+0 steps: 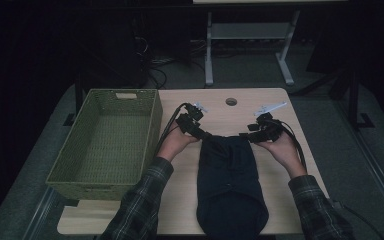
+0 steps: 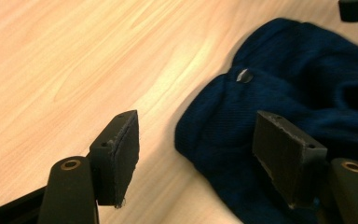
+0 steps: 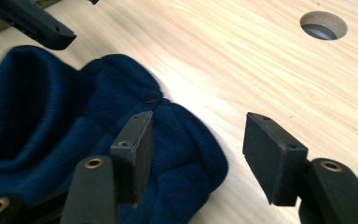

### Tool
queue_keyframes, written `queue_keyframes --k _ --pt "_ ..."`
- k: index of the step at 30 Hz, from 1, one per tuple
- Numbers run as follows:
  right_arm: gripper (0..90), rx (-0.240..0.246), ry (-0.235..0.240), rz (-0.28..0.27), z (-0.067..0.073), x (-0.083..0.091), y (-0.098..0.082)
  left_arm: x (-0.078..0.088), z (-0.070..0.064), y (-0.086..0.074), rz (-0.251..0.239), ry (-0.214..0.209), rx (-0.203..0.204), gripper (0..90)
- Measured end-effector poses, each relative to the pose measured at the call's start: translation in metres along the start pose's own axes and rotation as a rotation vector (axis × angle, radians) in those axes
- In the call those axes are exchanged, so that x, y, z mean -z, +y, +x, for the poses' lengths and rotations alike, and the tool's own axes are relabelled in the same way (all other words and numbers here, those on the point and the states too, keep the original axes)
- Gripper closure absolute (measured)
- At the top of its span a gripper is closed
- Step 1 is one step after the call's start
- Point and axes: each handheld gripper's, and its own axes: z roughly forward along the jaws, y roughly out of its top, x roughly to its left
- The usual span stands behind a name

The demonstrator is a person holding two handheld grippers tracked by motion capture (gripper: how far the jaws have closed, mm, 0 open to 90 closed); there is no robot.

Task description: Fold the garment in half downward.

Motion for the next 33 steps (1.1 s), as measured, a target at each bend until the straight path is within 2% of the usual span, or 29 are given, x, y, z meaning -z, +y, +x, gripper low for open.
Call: queue_keyframes --k 2,5,10,17,21,22,25,26,27,28,29,30,33 --pt "42.5 -0.011 -0.006 0.005 -0.008 -0.007 -0.003 -0.006 0.005 -0.001 0.006 0.018 0.001 31.6" --pt "42.5 -0.029 -0.011 0.014 -0.014 -0.013 -0.008 -0.013 0.009 -0.002 0.003 0.019 0.017 31.6" --pt "42.8 -0.046 -0.015 0.041 -0.023 -0.022 -0.015 -0.025 0.014 -0.006 0.024 0.015 0.031 31.6" --pt "43.2 -0.036 -0.002 0.066 -0.025 -0.031 -0.021 -0.037 0.015 -0.01 0.051 0.003 0.031 31.6" --pt "46.2 -0.021 0.008 0.093 -0.023 -0.036 -0.023 -0.039 0.013 -0.011 0.07 0.003 0.003 33.4" --pt "49.3 -0.027 0.027 0.103 -0.024 -0.038 -0.024 -0.04 0.013 -0.012 0.079 -0.015 -0.004 36.3" --pt "51.0 -0.04 0.041 0.112 -0.024 -0.039 -0.025 -0.042 0.014 -0.013 0.074 -0.04 0.007 40.9" --pt "55.0 -0.043 0.057 0.104 -0.025 -0.039 -0.027 -0.042 0.014 -0.013 0.073 -0.064 0.011 45.9" --pt "57.5 -0.044 0.061 0.104 -0.024 -0.039 -0.027 -0.042 0.014 -0.013 0.073 -0.064 0.011 48.8" --pt "61.4 -0.043 0.071 0.102 -0.024 -0.039 -0.027 -0.043 0.014 -0.014 0.064 -0.088 0.011 52.0" --pt "64.4 -0.045 0.081 0.105 -0.023 -0.039 -0.027 -0.043 0.014 -0.014 0.064 -0.088 0.011 55.9" --pt "67.0 -0.042 0.087 0.099 -0.023 -0.039 -0.027 -0.043 0.014 -0.014 0.062 -0.116 0.006 60.0" --pt "69.9 -0.054 0.102 0.098 -0.023 -0.039 -0.028 -0.043 0.013 -0.014 0.062 -0.137 -0.003 69.2"
